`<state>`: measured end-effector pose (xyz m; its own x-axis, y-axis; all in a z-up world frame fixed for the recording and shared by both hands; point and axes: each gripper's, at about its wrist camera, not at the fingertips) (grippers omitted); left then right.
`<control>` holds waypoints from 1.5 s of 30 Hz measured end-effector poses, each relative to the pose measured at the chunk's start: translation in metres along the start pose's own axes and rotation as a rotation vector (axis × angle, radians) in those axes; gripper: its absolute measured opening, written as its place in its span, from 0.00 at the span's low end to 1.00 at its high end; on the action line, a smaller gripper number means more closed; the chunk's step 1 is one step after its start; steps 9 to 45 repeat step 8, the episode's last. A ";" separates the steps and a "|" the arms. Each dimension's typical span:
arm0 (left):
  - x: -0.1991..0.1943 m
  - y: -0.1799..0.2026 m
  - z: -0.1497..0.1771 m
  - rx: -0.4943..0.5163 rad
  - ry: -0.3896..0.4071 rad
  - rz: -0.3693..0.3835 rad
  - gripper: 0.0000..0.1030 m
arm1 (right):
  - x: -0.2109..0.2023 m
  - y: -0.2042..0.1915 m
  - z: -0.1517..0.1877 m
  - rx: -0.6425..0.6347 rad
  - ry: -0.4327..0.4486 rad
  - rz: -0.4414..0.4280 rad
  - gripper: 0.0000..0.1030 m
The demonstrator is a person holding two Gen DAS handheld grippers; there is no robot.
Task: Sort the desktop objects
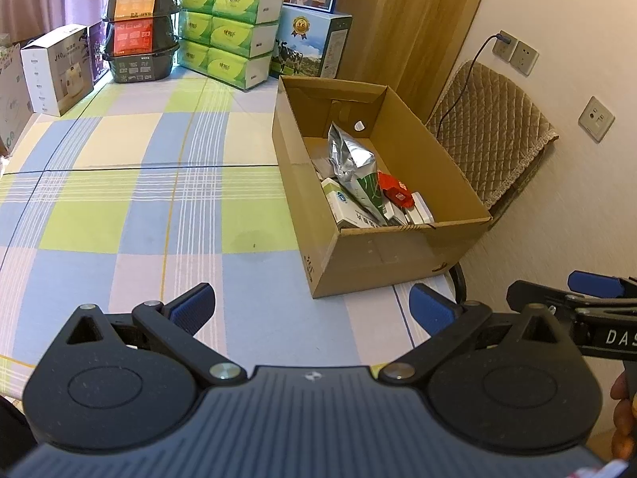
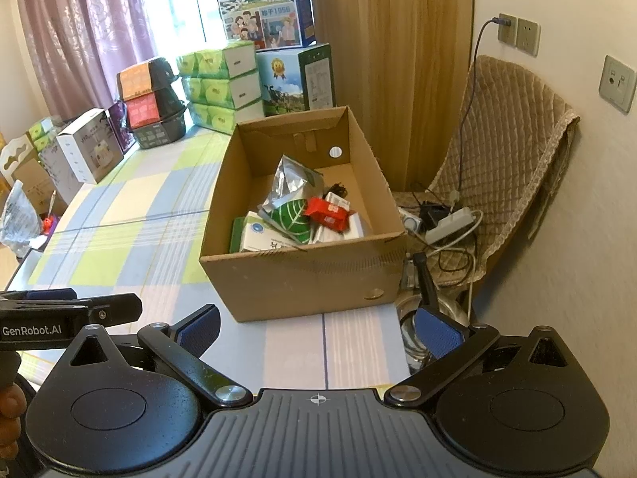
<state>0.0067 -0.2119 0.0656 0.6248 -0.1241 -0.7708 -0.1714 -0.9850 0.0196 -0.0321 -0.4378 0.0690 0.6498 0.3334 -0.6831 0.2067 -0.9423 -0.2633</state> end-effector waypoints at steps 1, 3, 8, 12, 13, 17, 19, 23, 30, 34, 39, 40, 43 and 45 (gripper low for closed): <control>0.000 0.000 0.000 0.001 0.002 0.000 0.99 | 0.000 0.000 0.001 0.000 -0.001 0.000 0.98; 0.000 0.001 0.000 0.006 0.009 0.006 0.99 | 0.001 0.001 0.002 0.000 -0.003 0.000 0.98; -0.002 -0.001 -0.001 0.008 0.040 0.006 0.99 | 0.001 0.000 0.003 0.001 -0.004 0.002 0.98; -0.002 -0.001 -0.001 0.008 0.040 0.006 0.99 | 0.001 0.000 0.003 0.001 -0.004 0.002 0.98; -0.002 -0.001 -0.001 0.008 0.040 0.006 0.99 | 0.001 0.000 0.003 0.001 -0.004 0.002 0.98; -0.002 -0.001 -0.001 0.008 0.040 0.006 0.99 | 0.001 0.000 0.003 0.001 -0.004 0.002 0.98; -0.002 -0.001 -0.001 0.008 0.040 0.006 0.99 | 0.001 0.000 0.003 0.001 -0.004 0.002 0.98; -0.002 -0.001 -0.001 0.008 0.040 0.006 0.99 | 0.001 0.000 0.003 0.001 -0.004 0.002 0.98; -0.002 -0.001 -0.001 0.008 0.040 0.006 0.99 | 0.001 0.000 0.003 0.001 -0.004 0.002 0.98; -0.002 -0.001 -0.001 0.008 0.040 0.006 0.99 | 0.001 0.000 0.003 0.001 -0.004 0.002 0.98; -0.002 -0.001 -0.001 0.008 0.040 0.006 0.99 | 0.001 0.000 0.003 0.001 -0.004 0.002 0.98; -0.002 -0.001 -0.001 0.008 0.040 0.006 0.99 | 0.001 0.000 0.003 0.001 -0.004 0.002 0.98; -0.002 -0.001 -0.001 0.008 0.040 0.006 0.99 | 0.001 0.000 0.003 0.001 -0.004 0.002 0.98; -0.002 -0.001 -0.001 0.008 0.040 0.006 0.99 | 0.001 0.000 0.003 0.001 -0.004 0.002 0.98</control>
Point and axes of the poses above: each gripper's, at about its wrist camera, not at the fingertips, and x roughly the way its jaws point, y to its right, z to its underside, and after that the axes turned 13 degrees about -z, right-handed
